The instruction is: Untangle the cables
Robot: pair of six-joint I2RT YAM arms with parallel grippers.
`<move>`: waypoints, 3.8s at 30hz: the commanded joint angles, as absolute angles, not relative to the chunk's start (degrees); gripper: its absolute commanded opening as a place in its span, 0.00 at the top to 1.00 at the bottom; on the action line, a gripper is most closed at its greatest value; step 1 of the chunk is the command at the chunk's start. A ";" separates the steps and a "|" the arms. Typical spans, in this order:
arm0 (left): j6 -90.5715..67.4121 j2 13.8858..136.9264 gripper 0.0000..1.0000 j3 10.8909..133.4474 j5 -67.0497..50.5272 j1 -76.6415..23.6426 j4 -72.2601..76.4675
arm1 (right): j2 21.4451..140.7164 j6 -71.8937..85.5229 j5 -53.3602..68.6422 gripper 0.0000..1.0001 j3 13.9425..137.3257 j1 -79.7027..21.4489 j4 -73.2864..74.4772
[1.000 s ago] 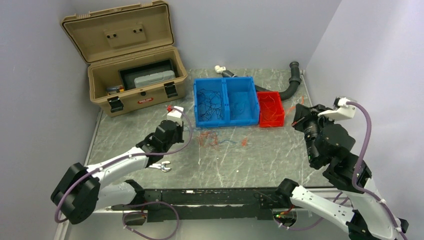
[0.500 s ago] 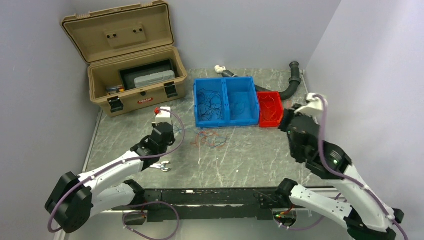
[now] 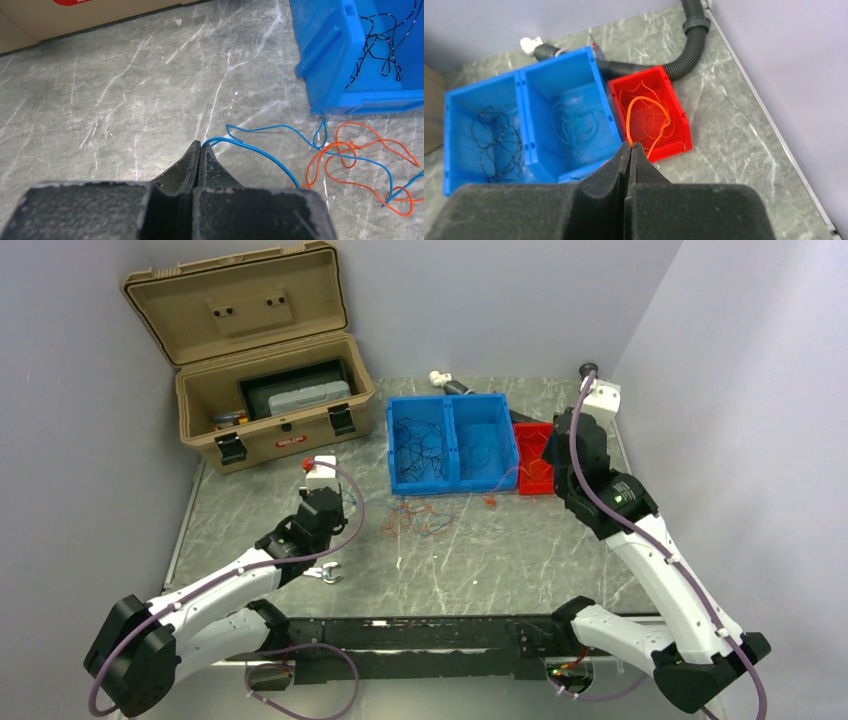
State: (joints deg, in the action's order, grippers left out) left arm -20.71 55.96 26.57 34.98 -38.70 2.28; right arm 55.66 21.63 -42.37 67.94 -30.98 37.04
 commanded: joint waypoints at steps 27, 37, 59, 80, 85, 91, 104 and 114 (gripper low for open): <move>-19.00 55.89 1.00 26.63 30.94 -38.63 5.80 | 71.94 10.69 -33.90 1.00 102.64 -19.50 26.03; -18.79 56.45 1.00 26.86 30.75 -38.66 6.09 | 77.58 9.51 -31.43 1.00 116.71 -17.92 27.90; -18.21 57.31 1.00 27.25 29.37 -38.68 6.42 | 62.01 28.84 -5.98 1.00 80.25 -17.76 24.43; -17.75 57.44 1.00 27.51 29.10 -38.74 6.14 | 69.21 17.29 -19.31 1.00 108.68 -17.75 25.87; -17.74 57.41 1.00 27.38 28.87 -38.73 6.45 | 72.52 13.91 -25.66 1.00 111.44 -17.67 23.97; -18.15 57.69 1.00 27.77 30.05 -38.84 5.64 | 75.15 10.80 -31.42 1.00 110.61 -17.44 21.88; -17.76 58.16 1.00 27.90 29.76 -38.85 5.95 | 74.74 13.54 -33.12 1.00 94.56 -13.26 18.98; -17.75 58.24 1.00 27.99 29.45 -38.82 5.94 | 74.35 23.74 -24.76 1.00 73.42 -9.52 15.31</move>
State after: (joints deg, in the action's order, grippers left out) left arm -18.55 58.08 26.46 29.56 -38.72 4.01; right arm 75.57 18.50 -28.69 78.61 -9.72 19.27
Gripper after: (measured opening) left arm 0.007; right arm 0.009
